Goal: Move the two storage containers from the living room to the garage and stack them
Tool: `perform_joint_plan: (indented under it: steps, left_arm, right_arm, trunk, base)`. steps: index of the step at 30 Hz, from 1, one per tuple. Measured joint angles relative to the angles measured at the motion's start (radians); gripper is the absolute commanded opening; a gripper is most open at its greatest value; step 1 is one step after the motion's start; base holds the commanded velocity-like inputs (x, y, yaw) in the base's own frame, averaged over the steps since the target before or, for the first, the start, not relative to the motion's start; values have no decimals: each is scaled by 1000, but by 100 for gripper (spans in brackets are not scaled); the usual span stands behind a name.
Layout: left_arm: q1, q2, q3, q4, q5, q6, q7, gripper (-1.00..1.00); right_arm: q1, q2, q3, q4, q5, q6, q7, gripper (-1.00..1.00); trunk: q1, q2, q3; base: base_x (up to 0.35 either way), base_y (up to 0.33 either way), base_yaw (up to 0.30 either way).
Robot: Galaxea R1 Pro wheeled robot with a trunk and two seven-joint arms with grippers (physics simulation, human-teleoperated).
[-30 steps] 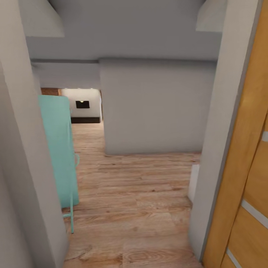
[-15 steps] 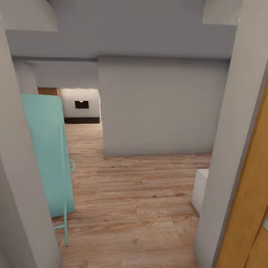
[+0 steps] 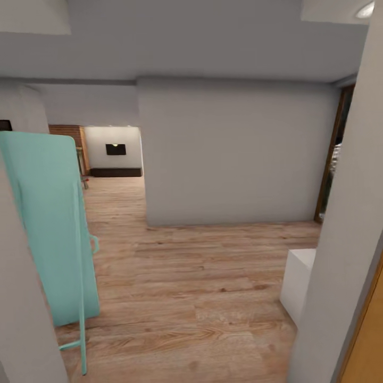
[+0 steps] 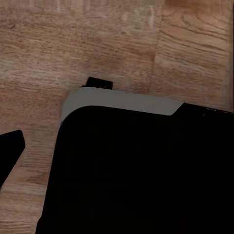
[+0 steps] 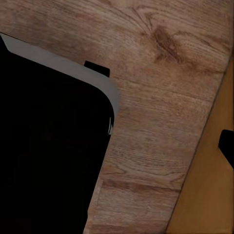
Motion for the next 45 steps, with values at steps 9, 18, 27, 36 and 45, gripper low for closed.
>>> perform_joint_plan:
  steps: [9,18,27,36,45]
  left_arm:
    - [0,0,0,0,0,1,0,100]
    - [0,0,0,0,0,1,0,100]
    - [0,0,0,0,0,0,0,100]
    - [0,0,0,0,0,0,0,100]
    - [0,0,0,0,1,10,0,100]
  right_arm:
    - [0,0,0,0,-1,-4,0,100]
    - [0,-3,0,0,-1,-3,0,100]
    - [0,-8,-1,0,2,-4,0,100]
    - [0,-9,-2,0,5,1,-1,100]
    - [0,-8,0,0,7,-2,0,100]
  trunk:
    - [0,0,0]
    - [0,0,0]
    - [0,0,0]
    - [0,0,0]
    - [0,0,0]
  base:
    - [324,0,6]
    - [324,0,118]
    - [324,0,4]
    - [324,0,0]
    - [324,0,0]
